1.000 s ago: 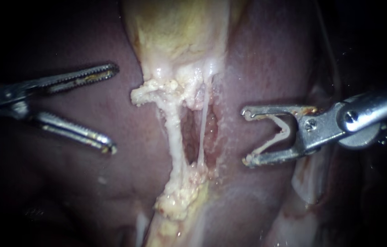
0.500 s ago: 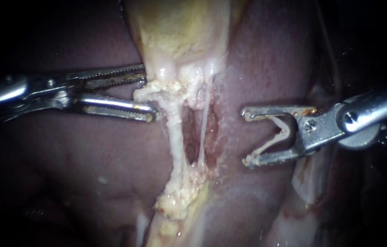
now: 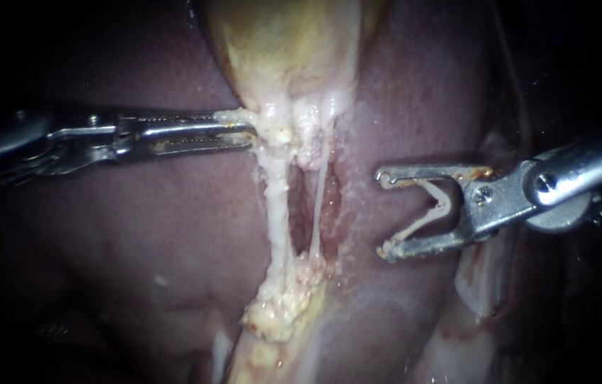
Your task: Grabbing gallbladder
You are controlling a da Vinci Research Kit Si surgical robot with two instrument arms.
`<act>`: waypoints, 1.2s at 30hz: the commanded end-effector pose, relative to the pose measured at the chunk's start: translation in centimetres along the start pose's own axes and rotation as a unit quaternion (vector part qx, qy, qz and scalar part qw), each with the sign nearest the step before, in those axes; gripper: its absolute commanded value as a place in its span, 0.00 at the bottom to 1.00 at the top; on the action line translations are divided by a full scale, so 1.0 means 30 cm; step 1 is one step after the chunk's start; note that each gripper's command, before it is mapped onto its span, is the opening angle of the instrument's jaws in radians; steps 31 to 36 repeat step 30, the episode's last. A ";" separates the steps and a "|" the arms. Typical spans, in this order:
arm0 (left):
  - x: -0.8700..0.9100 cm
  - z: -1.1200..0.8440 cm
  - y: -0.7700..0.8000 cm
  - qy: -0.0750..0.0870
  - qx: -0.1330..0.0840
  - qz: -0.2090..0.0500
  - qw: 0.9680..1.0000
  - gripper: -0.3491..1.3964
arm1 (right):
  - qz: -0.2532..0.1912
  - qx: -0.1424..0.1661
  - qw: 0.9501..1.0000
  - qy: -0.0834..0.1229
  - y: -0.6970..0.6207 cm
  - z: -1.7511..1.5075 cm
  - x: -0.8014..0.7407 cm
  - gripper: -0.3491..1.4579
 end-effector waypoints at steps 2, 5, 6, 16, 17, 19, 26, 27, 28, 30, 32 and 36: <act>0.0003 -0.0012 0.0010 -0.012 0.000 -0.008 1.000 0.00 | 0.003 0.000 1.000 0.000 -0.0001 0.000 -0.0001 0.47; 0.0016 -0.0044 0.0020 -0.013 -0.003 -0.012 1.000 0.00 | 0.003 0.000 1.000 0.000 -0.0001 0.000 -0.0002 0.47; 0.0027 -0.0059 0.0021 -0.014 -0.004 -0.013 1.000 0.00 | 0.003 0.000 1.000 0.000 -0.0001 0.000 -0.0002 0.47; 0.0265 -0.0308 0.0020 0.020 -0.010 -0.010 1.000 0.00 | 0.006 0.000 1.000 0.000 0.0000 -0.001 -0.0004 0.47; 0.0278 -0.0322 0.0025 0.022 -0.011 -0.006 1.000 0.00 | 0.006 0.000 1.000 0.000 0.0000 -0.001 -0.0004 0.47; 0.0285 -0.0329 0.0031 0.023 -0.009 -0.004 1.000 0.00 | 0.006 0.000 1.000 0.000 0.0001 -0.001 -0.0005 0.47; 0.0263 -0.0312 0.0025 0.024 -0.007 -0.002 1.000 0.00 | 0.006 0.000 1.000 0.000 0.0001 -0.001 -0.0005 0.47; 0.0263 -0.0312 0.0025 0.024 -0.007 -0.002 1.000 0.00 | 0.006 0.000 1.000 0.000 0.0001 -0.001 -0.0004 0.47; 0.0262 -0.0312 0.0025 0.024 -0.007 -0.002 1.000 0.00 | 0.006 0.000 1.000 0.000 0.0001 -0.001 -0.0004 0.47; 0.0260 -0.0312 0.0026 0.024 -0.006 -0.002 1.000 0.00 | 0.006 0.000 1.000 0.000 0.0001 0.000 -0.0003 0.47; 0.0260 -0.0312 0.0026 0.024 -0.006 -0.002 1.000 0.00 | 0.006 0.000 1.000 0.000 0.0001 0.000 -0.0003 0.47; 0.0260 -0.0312 0.0026 0.024 -0.006 -0.002 1.000 0.00 | 0.006 0.000 1.000 0.000 0.0001 0.000 -0.0003 0.47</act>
